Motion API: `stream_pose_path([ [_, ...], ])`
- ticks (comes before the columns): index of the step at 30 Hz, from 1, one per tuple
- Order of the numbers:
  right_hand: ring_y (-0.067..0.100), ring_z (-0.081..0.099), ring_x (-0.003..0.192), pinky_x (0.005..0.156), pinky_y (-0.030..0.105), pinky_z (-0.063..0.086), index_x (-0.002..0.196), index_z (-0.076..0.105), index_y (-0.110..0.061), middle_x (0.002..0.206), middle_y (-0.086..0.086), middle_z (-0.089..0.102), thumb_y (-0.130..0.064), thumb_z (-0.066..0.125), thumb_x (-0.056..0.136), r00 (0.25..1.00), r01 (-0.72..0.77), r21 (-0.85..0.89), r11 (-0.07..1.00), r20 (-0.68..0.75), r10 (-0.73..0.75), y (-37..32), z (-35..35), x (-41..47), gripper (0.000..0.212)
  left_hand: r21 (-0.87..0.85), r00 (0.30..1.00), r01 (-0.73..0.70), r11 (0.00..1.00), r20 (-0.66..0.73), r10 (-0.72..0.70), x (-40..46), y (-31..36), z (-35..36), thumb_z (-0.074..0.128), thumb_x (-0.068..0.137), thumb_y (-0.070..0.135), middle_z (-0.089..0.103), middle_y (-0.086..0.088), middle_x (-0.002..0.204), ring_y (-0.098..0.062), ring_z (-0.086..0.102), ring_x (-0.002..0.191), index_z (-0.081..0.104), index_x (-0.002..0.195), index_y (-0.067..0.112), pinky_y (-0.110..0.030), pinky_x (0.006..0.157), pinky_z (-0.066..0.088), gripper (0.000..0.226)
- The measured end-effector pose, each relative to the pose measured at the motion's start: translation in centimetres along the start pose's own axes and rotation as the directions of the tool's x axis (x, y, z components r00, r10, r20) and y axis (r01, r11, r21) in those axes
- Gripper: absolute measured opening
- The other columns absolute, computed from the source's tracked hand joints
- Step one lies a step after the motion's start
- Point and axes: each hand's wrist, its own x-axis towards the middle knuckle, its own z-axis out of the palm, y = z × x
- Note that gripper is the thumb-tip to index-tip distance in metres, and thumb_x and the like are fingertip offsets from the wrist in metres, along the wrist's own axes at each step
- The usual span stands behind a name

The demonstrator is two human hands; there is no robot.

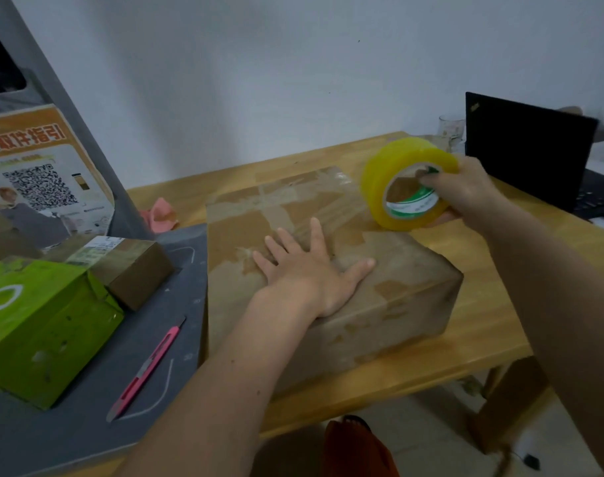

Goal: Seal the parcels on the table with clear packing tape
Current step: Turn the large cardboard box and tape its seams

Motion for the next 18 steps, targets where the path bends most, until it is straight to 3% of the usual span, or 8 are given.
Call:
stream_pose_path([
  [4,0.035,0.063,0.098,0.040,0.030,0.053,0.116,0.063,-0.014,0.109,0.013,0.064,-0.027,0.062,0.094,0.998,0.037,-0.037,0.999,-0.050,-0.039,0.6,-0.6,0.2,0.025,0.005,1.000,-0.002,1.000,0.011,0.002,0.0,0.1,-0.1,0.019,0.080,0.090,-0.022,-0.022,0.161,-0.044,-0.020,0.148,-0.023,0.153,0.032,-0.064,0.117,-0.011,0.103],
  [8,0.035,0.062,0.092,0.058,0.042,0.056,0.102,0.061,-0.021,0.100,0.012,0.062,-0.031,0.061,0.094,0.981,0.121,-0.270,0.955,-0.117,-0.157,0.6,-1.5,0.5,0.013,0.016,1.000,-0.016,1.000,0.017,0.016,-0.1,-0.2,0.0,0.017,0.080,0.090,-0.022,-0.022,0.161,-0.044,-0.020,0.148,-0.022,0.152,0.040,-0.065,0.116,-0.012,0.096],
  [18,0.035,0.063,0.084,0.070,0.050,0.058,0.105,0.060,-0.020,0.099,0.012,0.063,-0.034,0.061,0.094,0.960,0.189,-0.481,0.856,-0.095,-0.265,1.8,-2.7,1.9,0.018,0.047,0.999,-0.031,0.998,0.024,0.029,-0.5,-0.2,-0.1,0.013,0.081,0.089,-0.020,-0.020,0.162,-0.042,-0.020,0.148,-0.019,0.153,0.039,-0.068,0.114,-0.011,0.093],
])
